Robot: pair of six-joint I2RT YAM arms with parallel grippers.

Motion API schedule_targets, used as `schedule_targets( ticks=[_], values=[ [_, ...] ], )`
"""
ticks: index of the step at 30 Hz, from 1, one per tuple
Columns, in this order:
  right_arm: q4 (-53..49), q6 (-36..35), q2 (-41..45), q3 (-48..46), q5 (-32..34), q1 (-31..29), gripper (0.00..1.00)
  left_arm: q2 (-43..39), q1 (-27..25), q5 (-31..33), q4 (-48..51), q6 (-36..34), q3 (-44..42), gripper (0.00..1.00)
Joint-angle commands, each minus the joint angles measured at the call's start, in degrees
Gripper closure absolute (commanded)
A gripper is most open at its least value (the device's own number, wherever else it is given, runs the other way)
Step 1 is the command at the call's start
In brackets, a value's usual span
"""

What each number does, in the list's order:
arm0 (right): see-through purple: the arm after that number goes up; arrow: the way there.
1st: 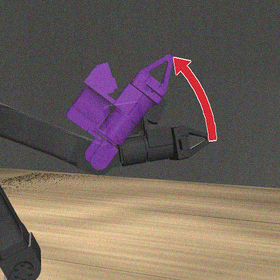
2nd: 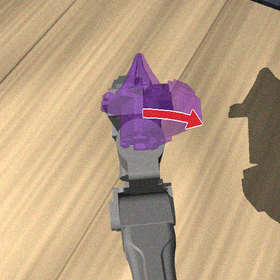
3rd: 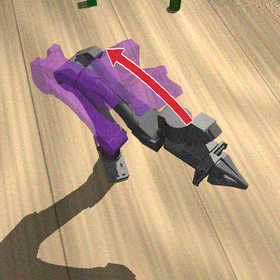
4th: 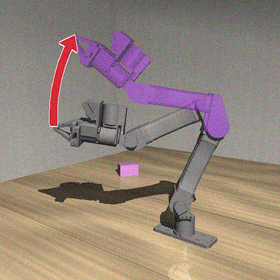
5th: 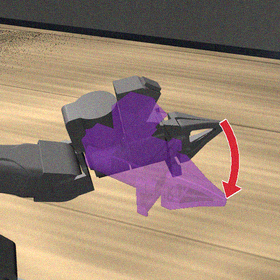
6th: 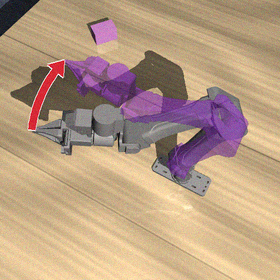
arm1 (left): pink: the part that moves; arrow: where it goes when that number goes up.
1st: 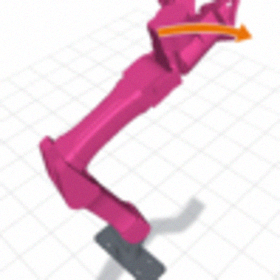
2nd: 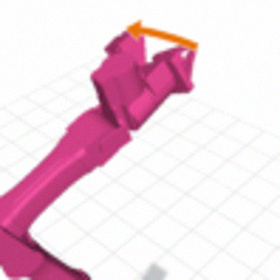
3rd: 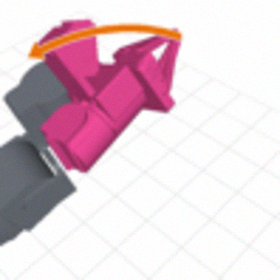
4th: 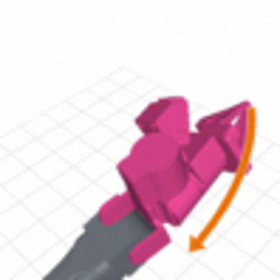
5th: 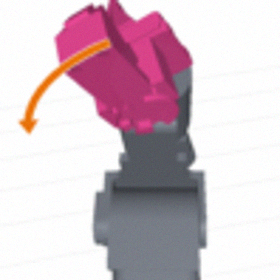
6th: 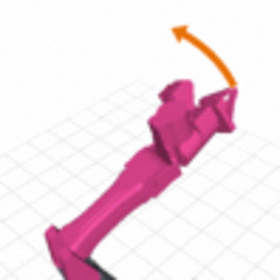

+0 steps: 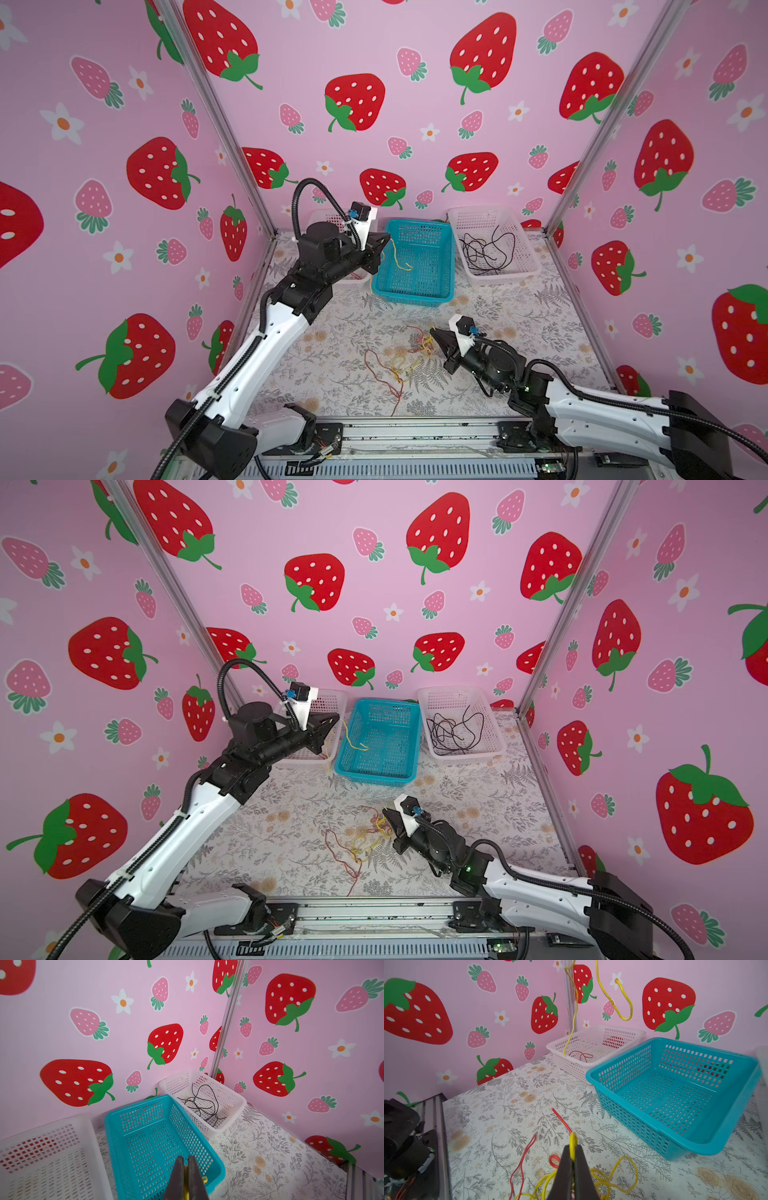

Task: Untangle the cables
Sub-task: 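Carry a yellow wire with the left gripper into the teal basket, then release the yellow wire in the teal basket and return the left gripper to the tangle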

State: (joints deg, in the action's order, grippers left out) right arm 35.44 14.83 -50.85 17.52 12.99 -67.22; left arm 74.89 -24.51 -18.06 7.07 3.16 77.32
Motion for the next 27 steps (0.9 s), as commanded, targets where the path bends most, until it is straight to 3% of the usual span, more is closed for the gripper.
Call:
schedule_targets(
  ticks=[1, 9, 11, 13, 14, 15, 17, 23, 27],
  values=[
    [-0.08, 3.61, 3.87, -0.64, -0.64, 0.25, 1.00, 7.18, 0.08, -2.64, -4.85, 3.54, 6.05, 1.00],
    [-4.28, 3.89, 8.25, 0.65, -0.63, 0.25, 1.00, 26.17, -0.59, -3.74, -5.66, 5.51, 17.11, 1.00],
    [-5.35, 4.14, 9.01, 1.17, -0.67, 0.25, 1.00, 29.12, -0.72, -4.27, -5.63, 5.86, 18.71, 0.95],
    [-6.39, 4.46, 9.49, 1.83, -0.61, 0.25, 1.00, 30.49, -0.64, -4.18, -6.48, 6.16, 19.01, 0.74],
    [-7.01, 4.59, 9.62, 2.35, -0.66, 0.25, 1.00, 30.71, -0.63, -4.07, -7.07, 6.54, 18.73, 0.57],
    [-7.43, 4.91, 9.75, 2.72, -0.53, 0.25, 1.00, 30.75, -0.62, -4.12, -7.53, 6.64, 18.45, 0.45],
    [-8.67, 5.91, 9.64, 3.92, 0.62, 0.25, 1.00, 29.66, -0.62, -4.24, -8.01, 6.62, 17.34, 0.35],
    [-15.03, 10.14, 7.32, 9.22, 4.08, 0.25, 1.00, 20.30, -0.53, -3.37, -10.21, 6.90, 8.63, 0.20],
    [-20.15, 14.08, 5.11, 13.66, 7.18, 0.38, 1.00, 10.29, -0.76, -2.05, -12.51, 10.33, -0.34, 0.19]
  ],
)
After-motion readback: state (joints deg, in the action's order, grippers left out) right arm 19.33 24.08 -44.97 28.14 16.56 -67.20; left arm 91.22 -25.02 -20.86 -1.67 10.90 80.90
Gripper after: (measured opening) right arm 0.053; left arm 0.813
